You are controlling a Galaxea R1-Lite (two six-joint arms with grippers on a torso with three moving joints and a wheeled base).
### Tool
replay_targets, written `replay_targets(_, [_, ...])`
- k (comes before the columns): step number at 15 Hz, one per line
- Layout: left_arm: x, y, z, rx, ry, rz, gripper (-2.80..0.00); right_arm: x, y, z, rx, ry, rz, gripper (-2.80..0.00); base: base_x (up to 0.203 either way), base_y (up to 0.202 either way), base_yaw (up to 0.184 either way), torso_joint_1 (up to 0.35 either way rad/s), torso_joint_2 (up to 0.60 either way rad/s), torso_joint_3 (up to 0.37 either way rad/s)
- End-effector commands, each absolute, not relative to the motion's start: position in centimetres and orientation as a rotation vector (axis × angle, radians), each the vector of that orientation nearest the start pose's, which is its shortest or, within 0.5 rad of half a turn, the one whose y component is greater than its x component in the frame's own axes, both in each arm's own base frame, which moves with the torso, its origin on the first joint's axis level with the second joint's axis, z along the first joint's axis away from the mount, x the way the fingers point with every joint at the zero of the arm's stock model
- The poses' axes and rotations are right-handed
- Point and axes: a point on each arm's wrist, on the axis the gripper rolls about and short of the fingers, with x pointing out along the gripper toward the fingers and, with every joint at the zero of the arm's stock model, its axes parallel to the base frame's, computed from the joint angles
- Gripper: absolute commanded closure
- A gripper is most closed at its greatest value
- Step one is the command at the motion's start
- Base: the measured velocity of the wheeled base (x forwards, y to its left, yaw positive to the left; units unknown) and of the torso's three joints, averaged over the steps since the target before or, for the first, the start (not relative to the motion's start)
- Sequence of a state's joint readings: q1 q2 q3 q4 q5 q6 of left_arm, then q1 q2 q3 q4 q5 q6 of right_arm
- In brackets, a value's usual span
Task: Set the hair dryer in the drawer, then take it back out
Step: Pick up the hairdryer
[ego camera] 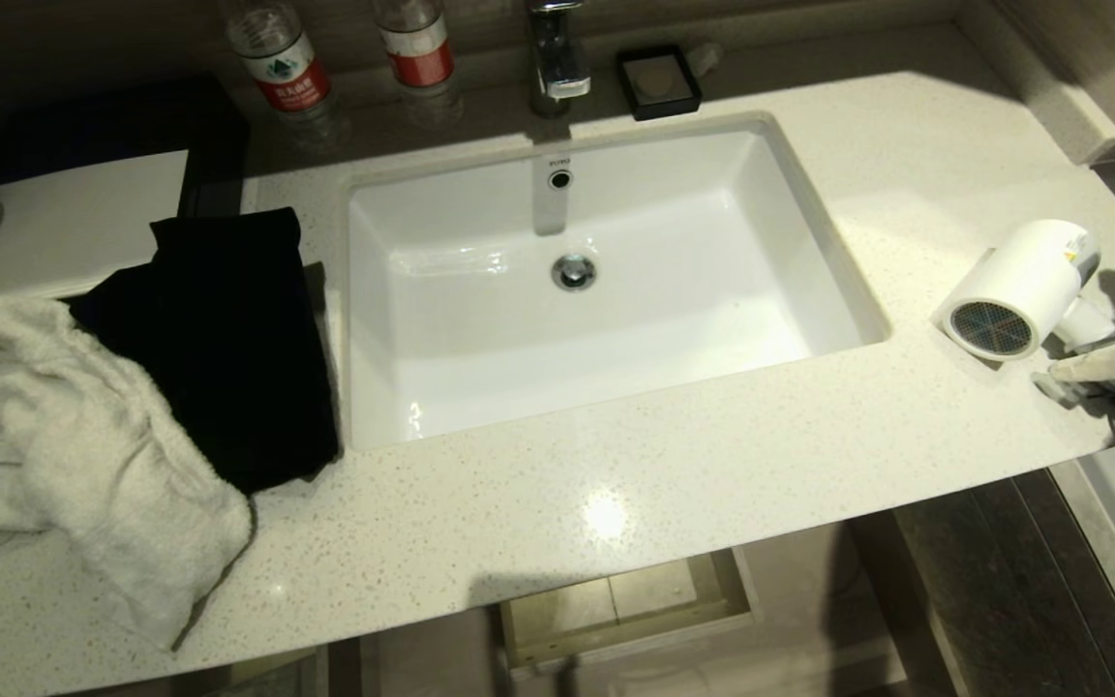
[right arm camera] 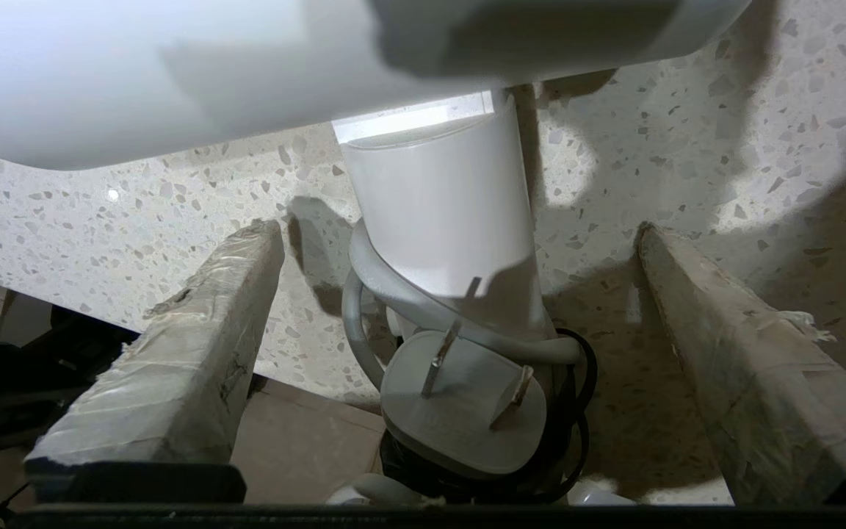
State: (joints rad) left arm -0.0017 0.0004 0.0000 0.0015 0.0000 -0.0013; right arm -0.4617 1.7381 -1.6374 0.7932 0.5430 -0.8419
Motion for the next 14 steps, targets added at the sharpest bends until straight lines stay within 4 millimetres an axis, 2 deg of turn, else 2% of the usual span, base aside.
replay_targets(1, [-2.27, 0.00, 7.49, -0.002, 0.003, -0.002, 0.00, 27.13, -12.21, 27.60, -0.374, 0.683, 0.390, -2.80, 0.000, 0.000, 0.000, 0.000, 0.00, 0.000])
replay_targets(8, [-2.27, 0.00, 7.49, -0.002, 0.003, -0.002, 0.00, 27.81, -12.49, 27.17, -0.394, 0.687, 0.405, -2.80, 0.000, 0.000, 0.000, 0.000, 0.00, 0.000])
replay_targets(9, [-2.27, 0.00, 7.49, -0.002, 0.003, -0.002, 0.00, 27.98, -12.58, 27.17, -0.395, 0.686, 0.404, -2.59, 0.000, 0.000, 0.000, 0.000, 0.00, 0.000])
replay_targets(10, [-2.27, 0.00, 7.49, -0.002, 0.003, -0.002, 0.00, 28.03, -12.60, 27.17, -0.396, 0.685, 0.404, 0.00, 0.000, 0.000, 0.000, 0.000, 0.00, 0.000])
replay_targets(14, [-2.27, 0.00, 7.49, -0.002, 0.003, -0.002, 0.00, 27.90, -12.55, 27.30, -0.406, 0.685, 0.401, 0.00, 0.000, 0.000, 0.000, 0.000, 0.00, 0.000])
